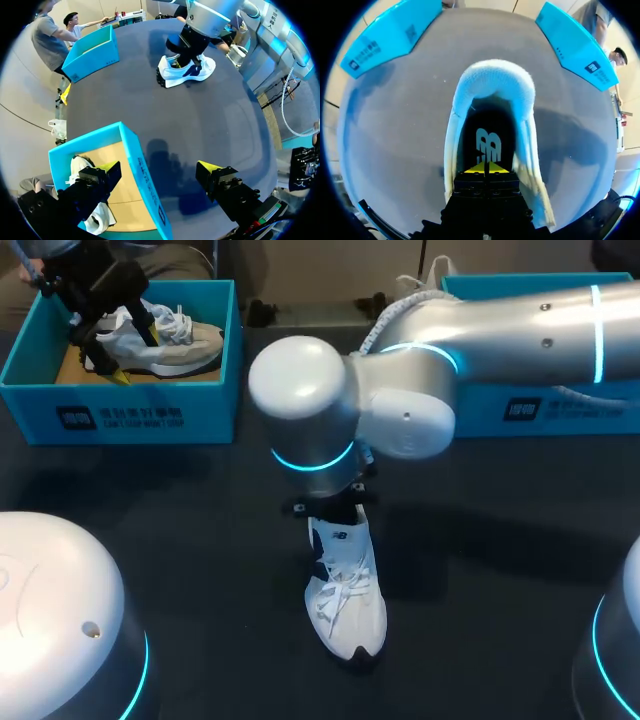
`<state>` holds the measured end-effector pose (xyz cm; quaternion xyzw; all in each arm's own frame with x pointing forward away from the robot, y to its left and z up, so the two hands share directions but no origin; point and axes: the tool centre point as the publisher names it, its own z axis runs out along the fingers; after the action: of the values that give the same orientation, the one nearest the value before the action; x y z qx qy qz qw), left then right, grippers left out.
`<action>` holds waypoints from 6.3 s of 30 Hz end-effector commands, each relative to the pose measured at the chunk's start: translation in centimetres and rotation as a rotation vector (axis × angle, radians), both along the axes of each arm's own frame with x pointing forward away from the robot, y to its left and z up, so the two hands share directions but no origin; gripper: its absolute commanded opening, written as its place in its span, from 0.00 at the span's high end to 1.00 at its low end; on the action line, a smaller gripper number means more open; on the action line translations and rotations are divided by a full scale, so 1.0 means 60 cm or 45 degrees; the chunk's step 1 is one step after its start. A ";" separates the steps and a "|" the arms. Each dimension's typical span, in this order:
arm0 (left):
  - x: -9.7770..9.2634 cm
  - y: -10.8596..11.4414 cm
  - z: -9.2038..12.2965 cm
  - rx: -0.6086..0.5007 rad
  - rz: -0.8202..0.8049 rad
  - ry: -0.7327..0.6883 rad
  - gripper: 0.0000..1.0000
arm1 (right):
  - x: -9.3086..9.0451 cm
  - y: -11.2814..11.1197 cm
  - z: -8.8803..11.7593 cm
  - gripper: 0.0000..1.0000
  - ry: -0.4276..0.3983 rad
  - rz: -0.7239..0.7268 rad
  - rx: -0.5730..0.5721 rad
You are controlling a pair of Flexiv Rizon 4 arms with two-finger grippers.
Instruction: Take the shoe out of the shoebox, open the shoe tongue, remove and reinsert the insole, then place the shoe into the shoebox
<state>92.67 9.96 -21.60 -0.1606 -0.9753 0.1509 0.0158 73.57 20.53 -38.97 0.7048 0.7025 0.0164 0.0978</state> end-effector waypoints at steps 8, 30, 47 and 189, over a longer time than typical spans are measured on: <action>-0.001 0.000 0.001 0.003 0.000 -0.001 0.00 | 0.020 -0.007 -0.042 1.00 0.113 0.022 0.131; -0.001 0.000 0.001 0.003 0.000 -0.001 0.00 | -0.018 -0.010 0.056 0.90 0.198 0.138 0.168; -0.001 0.000 0.001 0.003 0.000 -0.001 0.00 | -0.041 -0.007 0.075 0.00 0.263 0.172 0.177; -0.001 0.000 0.001 0.003 0.000 -0.001 0.00 | -0.058 0.014 0.097 0.83 0.168 0.155 0.052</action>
<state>92.67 9.97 -21.58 -0.1605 -0.9753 0.1508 0.0158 70.07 21.00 -33.58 0.6637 0.7472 -0.0091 0.0327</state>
